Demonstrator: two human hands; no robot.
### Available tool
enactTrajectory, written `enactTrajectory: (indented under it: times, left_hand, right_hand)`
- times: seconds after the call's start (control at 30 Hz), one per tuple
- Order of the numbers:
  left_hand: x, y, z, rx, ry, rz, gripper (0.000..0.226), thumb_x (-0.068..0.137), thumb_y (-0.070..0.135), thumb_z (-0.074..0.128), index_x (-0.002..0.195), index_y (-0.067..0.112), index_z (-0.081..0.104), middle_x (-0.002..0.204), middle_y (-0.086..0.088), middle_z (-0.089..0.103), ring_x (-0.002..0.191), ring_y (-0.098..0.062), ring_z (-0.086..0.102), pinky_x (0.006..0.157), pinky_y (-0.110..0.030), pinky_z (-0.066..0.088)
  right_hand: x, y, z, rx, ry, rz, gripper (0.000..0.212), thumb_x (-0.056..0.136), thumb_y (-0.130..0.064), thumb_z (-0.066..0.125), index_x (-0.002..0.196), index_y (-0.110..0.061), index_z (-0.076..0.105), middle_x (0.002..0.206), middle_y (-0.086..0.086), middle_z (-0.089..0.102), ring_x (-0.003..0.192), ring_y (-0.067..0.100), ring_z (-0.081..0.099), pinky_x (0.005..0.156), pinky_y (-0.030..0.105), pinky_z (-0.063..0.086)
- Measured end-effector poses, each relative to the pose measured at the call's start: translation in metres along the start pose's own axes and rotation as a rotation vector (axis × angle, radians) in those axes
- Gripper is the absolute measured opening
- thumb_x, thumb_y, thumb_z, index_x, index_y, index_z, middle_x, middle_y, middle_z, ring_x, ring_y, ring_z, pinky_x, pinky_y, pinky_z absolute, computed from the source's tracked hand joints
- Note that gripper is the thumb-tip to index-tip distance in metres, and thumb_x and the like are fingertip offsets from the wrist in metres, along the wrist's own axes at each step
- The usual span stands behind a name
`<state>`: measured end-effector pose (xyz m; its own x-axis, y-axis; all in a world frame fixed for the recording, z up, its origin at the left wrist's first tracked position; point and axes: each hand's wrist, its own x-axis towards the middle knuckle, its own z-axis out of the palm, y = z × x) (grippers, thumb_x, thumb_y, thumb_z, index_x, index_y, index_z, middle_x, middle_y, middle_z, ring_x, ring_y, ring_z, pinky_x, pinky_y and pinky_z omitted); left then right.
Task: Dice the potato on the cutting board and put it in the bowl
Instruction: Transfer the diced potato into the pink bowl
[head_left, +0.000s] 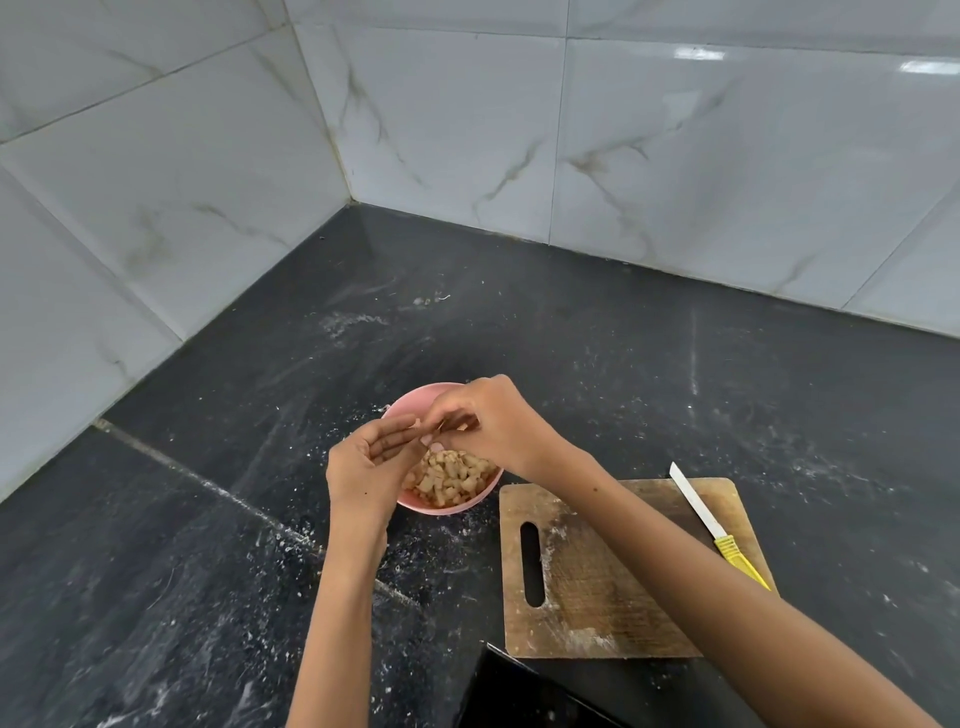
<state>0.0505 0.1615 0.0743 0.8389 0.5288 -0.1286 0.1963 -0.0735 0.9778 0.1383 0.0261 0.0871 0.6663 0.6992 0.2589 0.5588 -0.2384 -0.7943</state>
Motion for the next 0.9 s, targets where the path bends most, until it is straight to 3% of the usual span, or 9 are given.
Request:
enactTrajectory:
  times: [0.17,0.2,0.3,0.37,0.43,0.5,0.63,0.8,0.9]
  left_hand:
    - [0.002,-0.004,-0.003,0.078,0.066,0.049,0.021,0.077,0.004,0.078,0.095,0.012,0.073,0.087,-0.001,0.074,0.080,-0.007,0.070,0.078,-0.026,0.056]
    - [0.001,-0.004,-0.003,0.102,0.079,0.067,0.018,0.079,0.006,0.077,0.094,0.015,0.074,0.087,0.000,0.074,0.081,-0.008,0.070,0.079,-0.028,0.056]
    - [-0.001,-0.003,-0.004,0.184,0.113,0.147,0.011,0.084,0.012,0.074,0.090,0.021,0.074,0.085,0.008,0.073,0.079,-0.001,0.068,0.078,-0.026,0.055]
    - [-0.003,-0.001,-0.003,0.253,0.129,0.204,0.009,0.084,0.014,0.073,0.091,0.019,0.074,0.083,0.013,0.071,0.075,0.008,0.063,0.073,-0.014,0.051]
    - [-0.005,0.000,-0.002,0.303,0.144,0.262,0.011,0.084,0.012,0.074,0.092,0.019,0.074,0.084,0.013,0.070,0.076,0.012,0.060,0.068,-0.005,0.044]
    - [-0.006,0.002,-0.001,0.316,0.146,0.314,0.017,0.083,0.010,0.074,0.091,0.025,0.072,0.088,0.013,0.070,0.082,0.010,0.060,0.071,-0.008,0.046]
    - [-0.009,0.000,-0.001,0.375,0.139,0.477,0.029,0.077,0.008,0.078,0.094,0.031,0.071,0.103,0.012,0.068,0.099,-0.005,0.060,0.082,-0.027,0.049]
    - [-0.017,0.002,0.010,0.405,0.051,0.609,0.023,0.074,0.032,0.075,0.096,0.036,0.072,0.117,0.009,0.063,0.113,-0.012,0.049,0.096,-0.010,0.033]
    - [-0.021,0.002,0.019,0.399,-0.044,0.652,0.029,0.074,0.041,0.069,0.102,0.043,0.069,0.125,0.009,0.058,0.121,-0.012,0.043,0.101,-0.032,0.040]
  right_hand:
    - [0.003,0.007,-0.001,-0.080,0.168,0.051,0.010,0.080,0.002,0.067,0.080,-0.004,0.074,0.080,0.005,0.073,0.076,0.013,0.068,0.078,0.026,0.053]
    - [0.004,0.009,-0.001,-0.144,0.150,0.064,0.014,0.085,0.002,0.060,0.084,-0.004,0.073,0.083,0.006,0.072,0.077,0.016,0.067,0.078,0.031,0.053]
    - [0.007,0.010,-0.001,-0.392,-0.148,0.106,0.025,0.093,-0.006,0.048,0.107,-0.008,0.069,0.097,0.009,0.071,0.084,0.022,0.067,0.078,0.039,0.054]
    - [0.005,0.011,0.000,-0.328,-0.073,0.141,0.018,0.087,-0.006,0.060,0.100,-0.012,0.071,0.092,0.003,0.073,0.083,0.018,0.069,0.077,0.038,0.056]
    - [0.004,0.012,0.000,-0.144,0.119,0.202,0.017,0.072,-0.002,0.076,0.084,-0.013,0.070,0.079,-0.002,0.073,0.075,0.009,0.069,0.077,0.033,0.057]
    - [0.003,0.008,-0.002,0.166,0.200,0.364,0.019,0.070,0.005,0.074,0.082,-0.008,0.067,0.076,0.001,0.069,0.073,0.012,0.067,0.076,0.031,0.058]
    - [0.011,0.003,-0.007,1.460,0.306,0.895,0.020,0.091,0.009,0.045,0.089,-0.001,0.063,0.077,0.011,0.068,0.067,0.019,0.069,0.069,0.032,0.059]
    - [0.011,0.006,-0.003,1.628,0.387,0.935,0.030,0.093,0.003,0.033,0.090,0.000,0.063,0.080,0.014,0.068,0.066,0.024,0.070,0.065,0.036,0.059]
    - [0.011,0.004,0.000,1.631,0.360,0.939,0.029,0.092,0.001,0.035,0.087,0.000,0.063,0.082,0.014,0.068,0.071,0.025,0.068,0.074,0.036,0.057]
